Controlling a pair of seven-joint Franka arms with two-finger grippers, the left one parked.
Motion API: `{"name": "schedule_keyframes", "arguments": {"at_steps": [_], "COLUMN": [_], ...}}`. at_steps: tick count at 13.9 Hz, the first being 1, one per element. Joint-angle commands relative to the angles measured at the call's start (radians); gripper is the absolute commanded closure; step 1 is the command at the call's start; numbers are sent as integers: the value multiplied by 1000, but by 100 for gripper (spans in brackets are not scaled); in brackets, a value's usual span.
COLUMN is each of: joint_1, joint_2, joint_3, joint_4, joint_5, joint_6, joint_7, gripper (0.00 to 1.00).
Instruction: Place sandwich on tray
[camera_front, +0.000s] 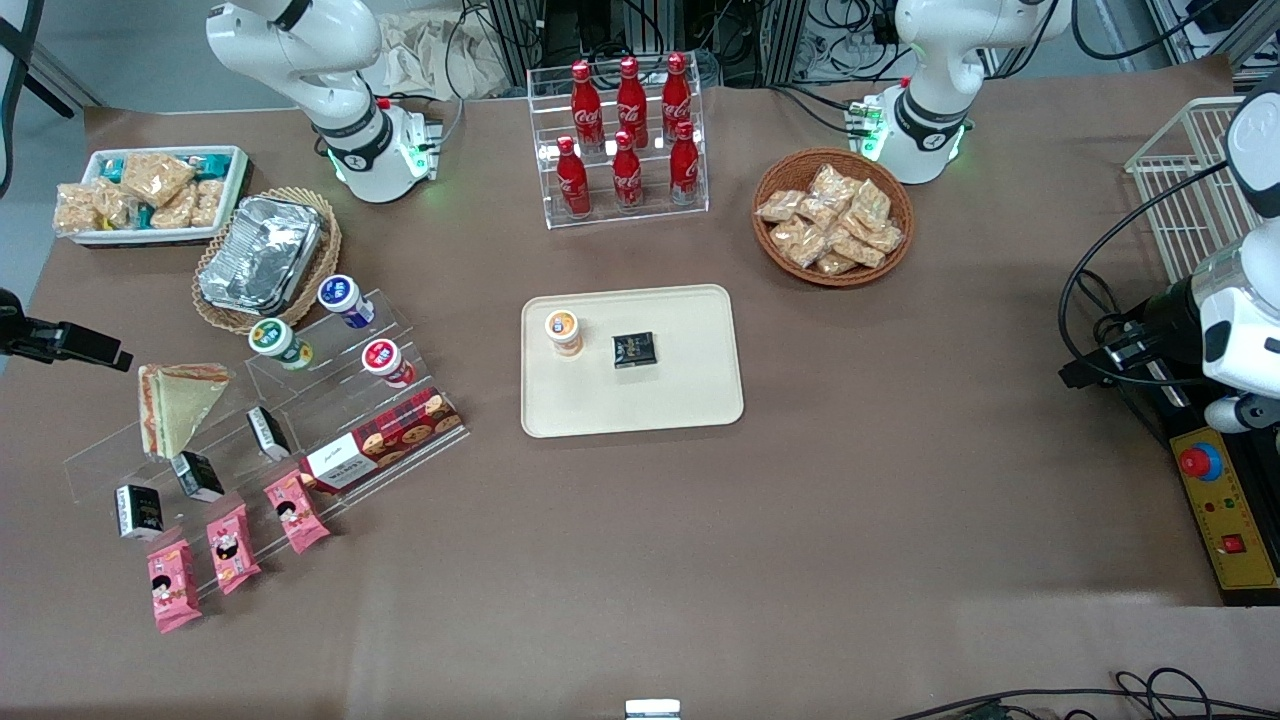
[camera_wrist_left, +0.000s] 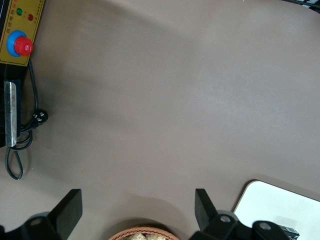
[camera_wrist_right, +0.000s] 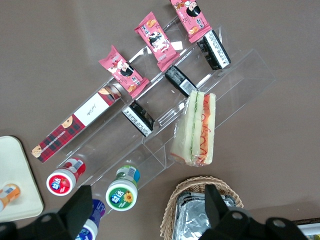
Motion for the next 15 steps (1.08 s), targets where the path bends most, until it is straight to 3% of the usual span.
{"name": "schedule_keyframes", "arguments": {"at_steps": [1,10,15], "joint_1": [-4,-44,-58], "joint_2": [-14,-17,-35], "joint_3": [-4,-27,-35], "joint_4": [8,-59,-281], "joint_5": [21,26,24], "joint_6": [-11,-22,247], "joint_7": [18,184,204], "gripper": [0,0,0]}}
